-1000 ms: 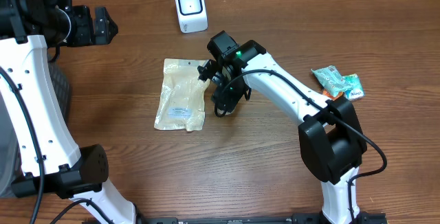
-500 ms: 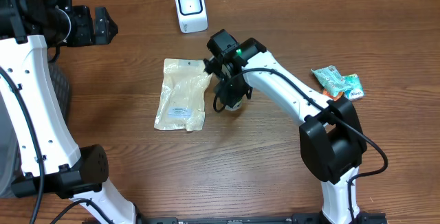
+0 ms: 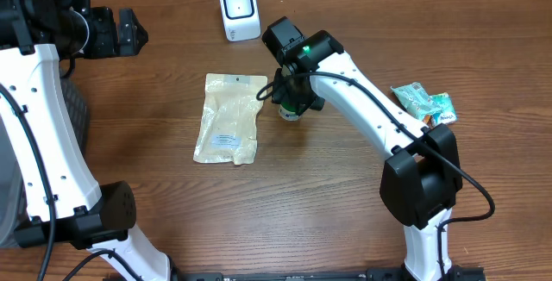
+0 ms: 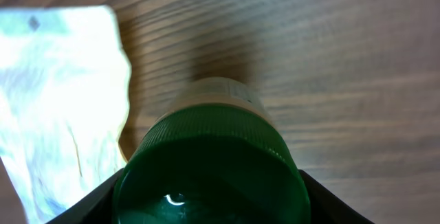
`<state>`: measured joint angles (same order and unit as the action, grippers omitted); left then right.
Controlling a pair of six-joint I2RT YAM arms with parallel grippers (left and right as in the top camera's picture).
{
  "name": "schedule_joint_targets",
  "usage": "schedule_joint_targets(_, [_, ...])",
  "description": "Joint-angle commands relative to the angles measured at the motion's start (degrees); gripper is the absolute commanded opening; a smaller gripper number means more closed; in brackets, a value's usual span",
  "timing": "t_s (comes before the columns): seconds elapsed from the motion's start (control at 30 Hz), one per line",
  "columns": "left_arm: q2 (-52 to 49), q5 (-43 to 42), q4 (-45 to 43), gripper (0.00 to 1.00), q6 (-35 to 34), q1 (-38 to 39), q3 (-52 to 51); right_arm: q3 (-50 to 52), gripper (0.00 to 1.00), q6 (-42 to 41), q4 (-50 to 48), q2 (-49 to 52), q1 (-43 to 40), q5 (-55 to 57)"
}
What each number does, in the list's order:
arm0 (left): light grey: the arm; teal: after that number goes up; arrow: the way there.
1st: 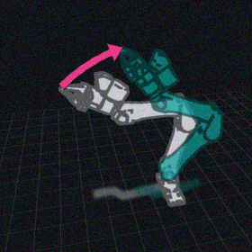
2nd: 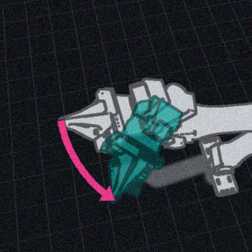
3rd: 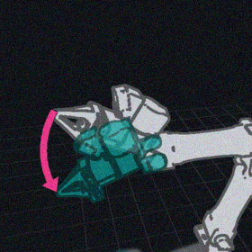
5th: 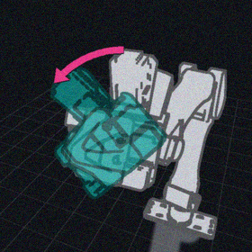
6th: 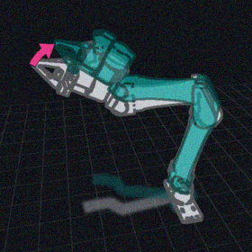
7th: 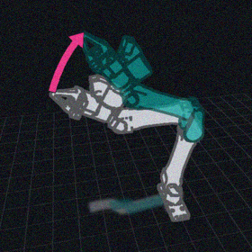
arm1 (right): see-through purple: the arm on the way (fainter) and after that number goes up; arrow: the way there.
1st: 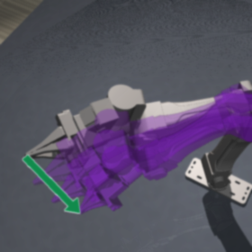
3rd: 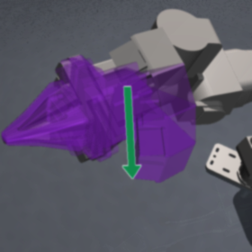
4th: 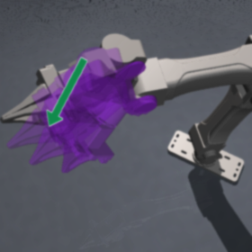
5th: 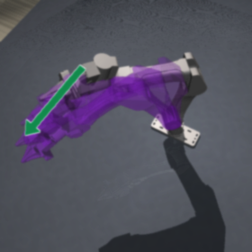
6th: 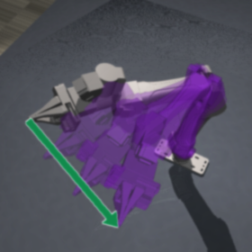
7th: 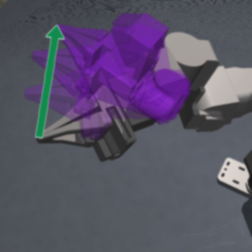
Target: Scan the item barcode
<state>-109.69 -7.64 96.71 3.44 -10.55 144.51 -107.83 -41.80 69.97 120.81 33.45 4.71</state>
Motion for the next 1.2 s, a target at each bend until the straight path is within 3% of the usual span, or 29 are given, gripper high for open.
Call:
schedule_joint_targets(0.0, [-0.31,0.2,0.09,0.99,0.87,-0.26,-0.02,3.13,0.55,-15.61,-0.61,-0.24,0.07,-0.04])
schedule_joint_targets(0.13, [-0.31,0.2,0.09,1.0,0.87,-0.26,-0.02,6.51,0.55,-18.45,-2.84,-0.24,0.07,-0.09])
schedule_joint_targets(0.27, [-0.28,0.2,0.09,0.99,0.85,-0.13,-0.02,7.5,0.55,-16.06,-4.57,-0.24,0.07,0.61])
schedule_joint_targets(0.33, [-0.31,0.2,0.09,1.0,0.85,-0.13,-0.02,7.3,0.64,-6.8,-6.45,-0.26,0.07,0.59])
schedule_joint_targets(0.37, [-0.28,0.2,0.09,1.0,0.87,-0.13,-0.02,7.06,0.78,-0.11,-7.52,-0.26,0.07,0.22])
schedule_joint_targets(0.43, [-0.28,0.2,0.09,1.0,0.85,-0.15,-0.02,6.64,0.93,13.79,-8.2,-0.31,0.07,-0.57])
schedule_joint_targets(0.5, [-0.28,0.2,0.09,0.99,0.85,-0.15,-0.02,5.51,1.0,26.32,-6.86,-0.46,0.04,-0.48])
schedule_joint_targets(0.57, [-0.31,0.2,0.09,1.0,0.85,-0.15,-0.02,3.96,1.0,33.7,-4.79,-0.57,-0.07,-0.02])
schedule_joint_targets(0.97, [-0.28,0.2,0.09,0.99,0.87,-0.13,-0.02,2.75,1.0,58.77,-5.42,-0.44,-0.22,-2.58])
schedule_joint_targets(1.17, [-0.31,0.2,0.09,0.99,0.87,-0.15,-0.02,5.46,1.0,63.12,-9.11,-0.24,-0.79,-3.5])
